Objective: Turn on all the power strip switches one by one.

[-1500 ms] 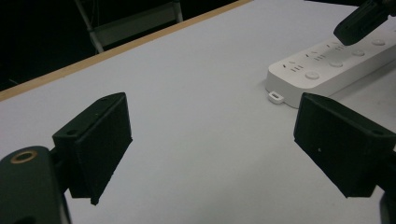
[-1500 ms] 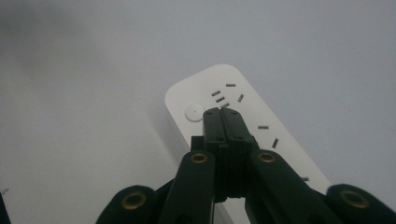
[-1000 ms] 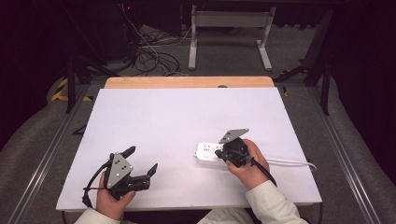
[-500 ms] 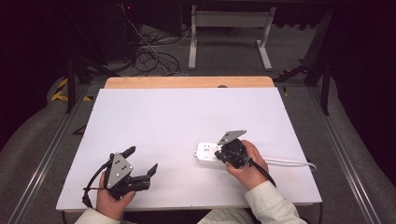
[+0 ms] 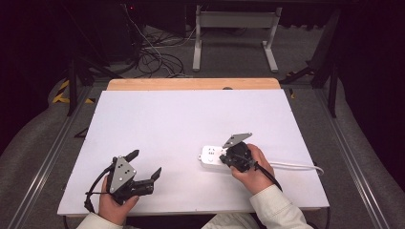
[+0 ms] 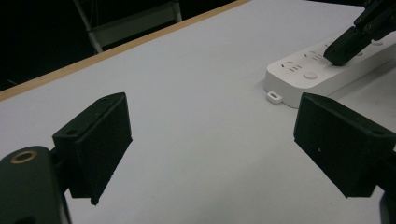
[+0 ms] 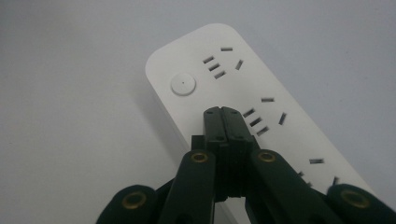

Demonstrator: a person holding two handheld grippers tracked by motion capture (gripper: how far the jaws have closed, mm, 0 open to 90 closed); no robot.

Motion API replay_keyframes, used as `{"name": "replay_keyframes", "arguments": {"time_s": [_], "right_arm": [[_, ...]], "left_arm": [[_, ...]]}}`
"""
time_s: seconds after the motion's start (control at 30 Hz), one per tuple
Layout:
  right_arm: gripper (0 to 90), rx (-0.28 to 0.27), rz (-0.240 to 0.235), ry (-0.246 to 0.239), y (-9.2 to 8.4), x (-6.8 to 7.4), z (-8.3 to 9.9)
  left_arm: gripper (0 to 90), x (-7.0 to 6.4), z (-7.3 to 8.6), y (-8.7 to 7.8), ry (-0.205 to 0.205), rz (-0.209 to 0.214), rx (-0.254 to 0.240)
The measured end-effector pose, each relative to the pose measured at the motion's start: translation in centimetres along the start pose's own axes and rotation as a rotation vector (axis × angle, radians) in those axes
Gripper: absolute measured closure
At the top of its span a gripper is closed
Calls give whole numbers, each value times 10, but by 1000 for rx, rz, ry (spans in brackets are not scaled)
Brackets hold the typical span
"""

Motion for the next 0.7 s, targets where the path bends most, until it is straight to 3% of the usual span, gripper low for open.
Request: {"name": "replay_keyframes", "arguments": {"time_s": [0.7], "right_arm": [[900, 8, -5, 30, 2, -1, 0]], "left_arm": [[116, 0, 0, 0, 6, -2, -1]]}}
Point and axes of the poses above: each handheld gripper's, and its own axes: y roughly forward along the jaws, z roughly out of its underside, x roughly to its left, the point moved 2 cm from there along y, roughly forward along the jaws, and after that the axes turned 6 degrees about -y, right-handed, at the moved point
